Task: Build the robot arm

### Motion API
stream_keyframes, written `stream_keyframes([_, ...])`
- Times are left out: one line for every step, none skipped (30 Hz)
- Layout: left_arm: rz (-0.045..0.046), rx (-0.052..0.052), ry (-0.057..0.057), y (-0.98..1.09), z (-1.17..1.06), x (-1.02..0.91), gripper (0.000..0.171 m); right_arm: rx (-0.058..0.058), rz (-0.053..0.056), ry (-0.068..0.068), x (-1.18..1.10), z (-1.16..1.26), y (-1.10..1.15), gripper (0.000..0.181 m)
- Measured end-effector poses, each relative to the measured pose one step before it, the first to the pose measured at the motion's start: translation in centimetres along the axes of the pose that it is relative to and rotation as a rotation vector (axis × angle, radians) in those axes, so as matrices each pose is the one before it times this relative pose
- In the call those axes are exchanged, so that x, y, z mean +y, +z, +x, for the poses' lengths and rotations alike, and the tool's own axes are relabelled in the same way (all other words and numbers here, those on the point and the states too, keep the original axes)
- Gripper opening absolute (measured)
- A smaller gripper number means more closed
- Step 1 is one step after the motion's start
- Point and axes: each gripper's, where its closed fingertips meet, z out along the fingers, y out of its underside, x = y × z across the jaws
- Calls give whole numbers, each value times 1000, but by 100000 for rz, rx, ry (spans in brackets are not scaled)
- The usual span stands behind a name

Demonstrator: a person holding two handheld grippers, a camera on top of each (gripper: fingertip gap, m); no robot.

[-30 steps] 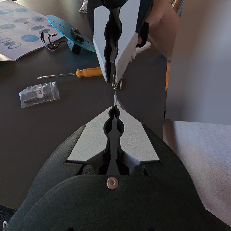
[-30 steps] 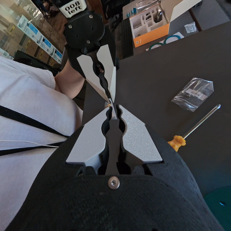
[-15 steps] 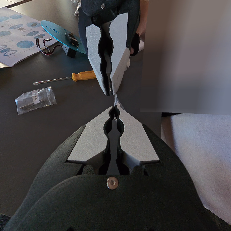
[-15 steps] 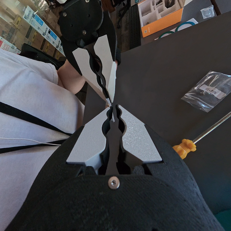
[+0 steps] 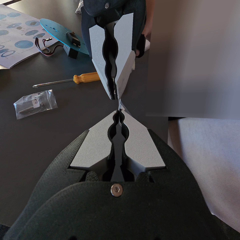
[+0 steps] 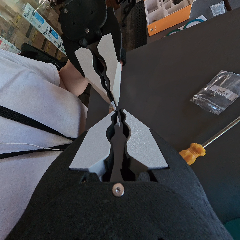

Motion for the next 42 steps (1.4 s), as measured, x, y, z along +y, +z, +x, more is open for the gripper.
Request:
stream_keyframes([-81,103,-302,15,-20,38,0,115,137,-370,-31,-35,-24,4])
stream_keyframes([14,-47,-273,20,-53,24,0,-78,301,-315,-47,-62,-43,3])
stream_keyframes([92,63,-147,18,-4,12,0,-97,220,-96,-52,-42,-21,3])
stream_keyframes([106,85,31,0,20,-9,0,37,-305,9,42,5,15,3])
stream_keyframes([97,43,234,1,53,-36,0,570,-522,-19,79,97,32,3])
stream_keyframes([-17,52,303,7,47,-16,0,215,-419,-43,86,61,57,3])
stream_keyframes([-145,129,148,5,58,-4,0,-152,-485,97,95,-12,61,3])
stream_keyframes([-43,49,14,-6,17,-2,0,-202,-288,-78,68,-29,55,3])
stream_keyframes([4,70,-166,-7,2,12,0,-446,-221,-263,45,-93,37,3])
stream_keyframes([20,109,-408,7,-19,20,0,-224,-110,-305,23,-86,20,3])
stream_keyframes([27,122,-452,5,-36,39,0,6,122,-312,-23,-50,-19,3])
stream_keyframes([-6,69,-324,-7,-19,19,0,-232,261,-318,-37,-80,-18,3])
stream_keyframes([-46,-19,-18,-3,-1,6,0,-402,236,-74,-31,-86,-31,3])
stream_keyframes([-45,-111,193,-12,3,5,0,-369,201,123,-34,-65,-28,3])
stream_keyframes([-27,-37,181,-6,13,11,0,-128,109,67,-12,-21,-14,3])
stream_keyframes([-88,-19,10,-15,-2,17,0,-77,-111,-27,17,-19,15,3])
stream_keyframes([-58,43,-45,5,7,26,0,389,-169,-89,38,46,16,3])
stream_keyframes([-45,47,25,-2,15,7,0,355,-194,24,48,72,31,3])
stream_keyframes([-170,53,124,23,24,20,0,89,-167,253,41,40,38,3])
stream_keyframes([-283,19,225,32,30,41,0,16,-58,292,34,31,16,3])
stream_keyframes([-224,178,317,37,57,11,0,351,79,185,-6,85,0,3])
stream_keyframes([-55,152,363,31,52,-3,0,101,53,153,-5,39,-7,3])
stream_keyframes([-38,130,331,32,53,-28,0,43,95,146,-16,40,-5,3])
stream_keyframes([-6,92,399,34,42,-33,0,69,80,145,-26,25,5,3])
stream_keyframes([-43,45,570,26,44,-22,0,-318,-99,99,-4,-38,23,3])
stream_keyframes([-20,112,688,16,58,-29,0,-512,-152,119,10,-74,33,3])
stream_keyframes([-28,38,517,25,37,-25,0,-594,-234,112,36,-88,47,3])
stream_keyframes([-98,111,179,17,20,-9,0,-259,-428,41,77,-38,54,3])
stream_keyframes([-46,235,-13,16,21,-17,0,53,-660,130,109,24,70,4])
stream_keyframes([-4,272,65,26,30,-14,0,-48,-654,224,123,0,55,5])
stream_keyframes([-154,189,76,23,5,24,0,-446,-528,248,103,-59,50,5])
stream_keyframes([-254,66,-56,26,-25,41,0,-429,-413,251,92,-56,0,6])
stream_keyframes([7,81,-202,-10,-44,19,0,-298,145,126,-4,-45,-64,6])
stream_keyframes([260,134,-264,-40,-45,-15,0,-299,1014,188,-133,-28,-149,7])
stream_keyframes([275,130,-121,-73,-40,-20,0,-18,1380,446,-182,37,-217,6])
stream_keyframes([244,-116,44,-87,-73,-19,0,201,1570,556,-205,97,-261,6])
stream_keyframes([349,80,93,-81,-29,-42,0,-338,1610,655,-194,31,-228,6])
stream_keyframes([600,707,143,-57,76,-113,0,-1616,1153,842,-112,-178,-134,7])
stream_keyframes([807,770,277,-51,110,-168,0,-1998,365,985,-3,-247,-3,10])
stream_keyframes([634,594,325,-26,86,-163,0,-1254,-424,927,115,-148,95,14])
stream_keyframes([381,220,297,-11,9,-125,0,-504,-1283,272,248,-59,176,17])
stream_keyframes([156,-29,145,4,-72,-82,0,150,-2174,-379,377,0,236,19])
